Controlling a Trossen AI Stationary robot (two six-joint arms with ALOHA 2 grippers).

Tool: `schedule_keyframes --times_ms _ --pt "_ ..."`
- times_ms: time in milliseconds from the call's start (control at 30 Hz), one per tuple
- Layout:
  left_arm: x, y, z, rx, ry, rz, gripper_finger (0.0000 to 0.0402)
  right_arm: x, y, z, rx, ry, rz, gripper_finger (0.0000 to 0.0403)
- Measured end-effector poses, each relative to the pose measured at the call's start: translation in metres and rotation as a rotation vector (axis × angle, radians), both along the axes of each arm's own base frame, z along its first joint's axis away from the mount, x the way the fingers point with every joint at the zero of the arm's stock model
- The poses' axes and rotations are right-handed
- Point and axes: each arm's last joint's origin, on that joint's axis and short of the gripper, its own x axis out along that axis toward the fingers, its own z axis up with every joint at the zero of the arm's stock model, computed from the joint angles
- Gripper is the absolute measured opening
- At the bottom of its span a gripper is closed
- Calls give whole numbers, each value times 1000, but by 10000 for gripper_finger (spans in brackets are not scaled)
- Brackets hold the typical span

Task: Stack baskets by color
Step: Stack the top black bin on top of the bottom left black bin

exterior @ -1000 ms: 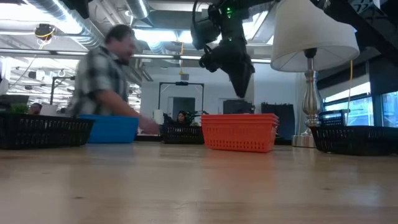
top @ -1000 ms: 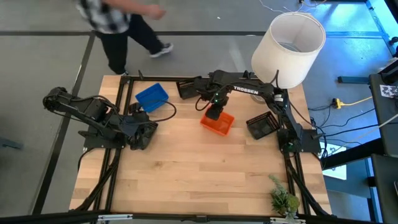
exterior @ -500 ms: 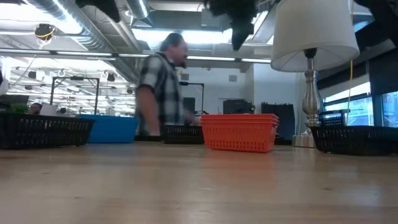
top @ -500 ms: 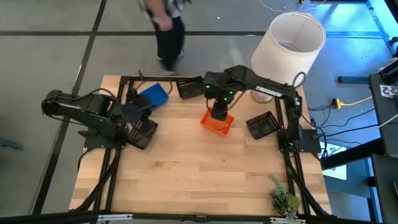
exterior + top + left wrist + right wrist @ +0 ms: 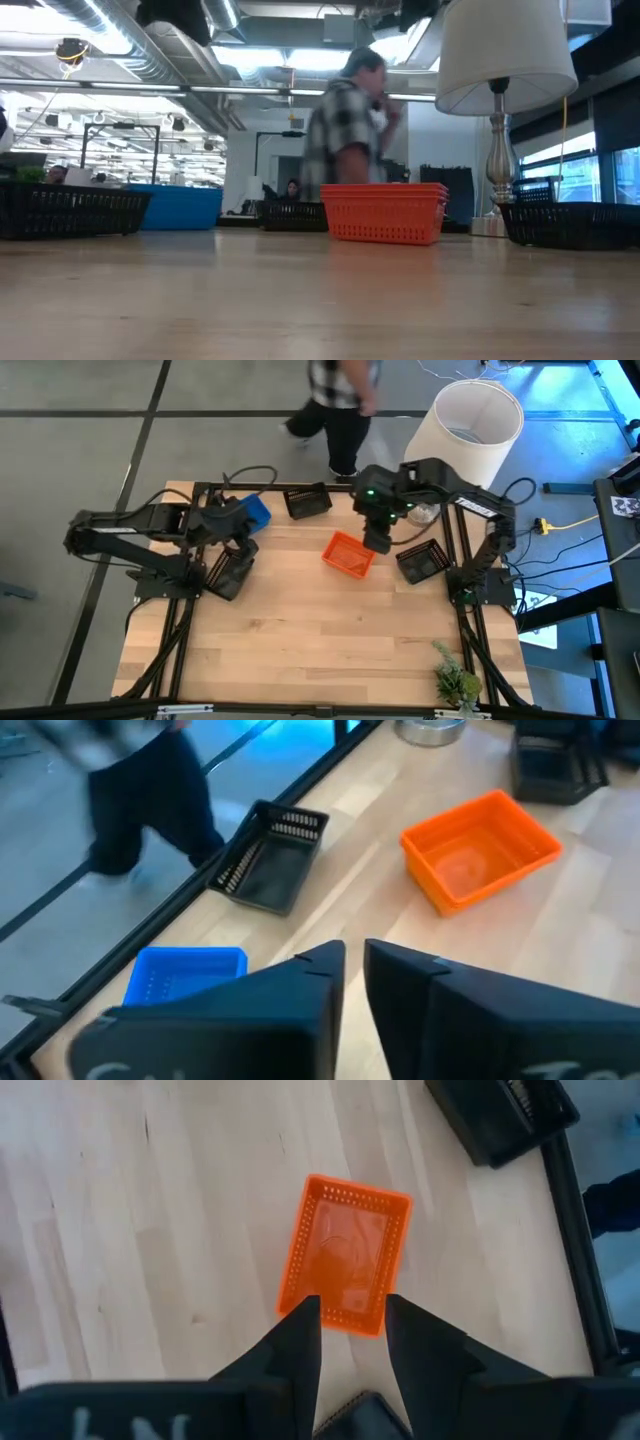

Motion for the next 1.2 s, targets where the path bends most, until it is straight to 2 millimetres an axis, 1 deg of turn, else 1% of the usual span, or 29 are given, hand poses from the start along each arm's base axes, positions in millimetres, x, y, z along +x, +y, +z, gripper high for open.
schedule_keyframes --times_ms 100,167,267,333,433,600,733,833,933,1067,1200 --pt "3 4 -2 0 9 24 61 -15 2 -1 25 11 -58 113" --pt "6 8 -3 6 9 48 75 -27 4 -7 46 37 -102 113" --pt "16 15 -4 40 -5 105 83 -47 8 -20 81 92 -182 113" --pt "26 21 -5 71 -14 127 83 -60 9 -32 100 116 -248 113" --pt "45 35 -6 136 -30 127 84 -73 11 -45 115 93 -306 113" --pt "81 60 -12 267 -22 3 84 -93 15 -58 137 18 -357 113" --pt "105 80 -30 358 59 -146 84 -106 17 -64 140 -26 -360 113" --pt "119 94 -50 365 141 -208 84 -113 18 -66 140 -48 -356 113" --pt "130 107 -74 330 225 -204 84 -117 18 -64 137 -59 -350 113" --pt "141 122 -103 297 320 -200 84 -120 19 -62 115 -76 -297 113" --pt "147 133 -128 253 399 -196 84 -121 19 -61 108 -78 -279 113"
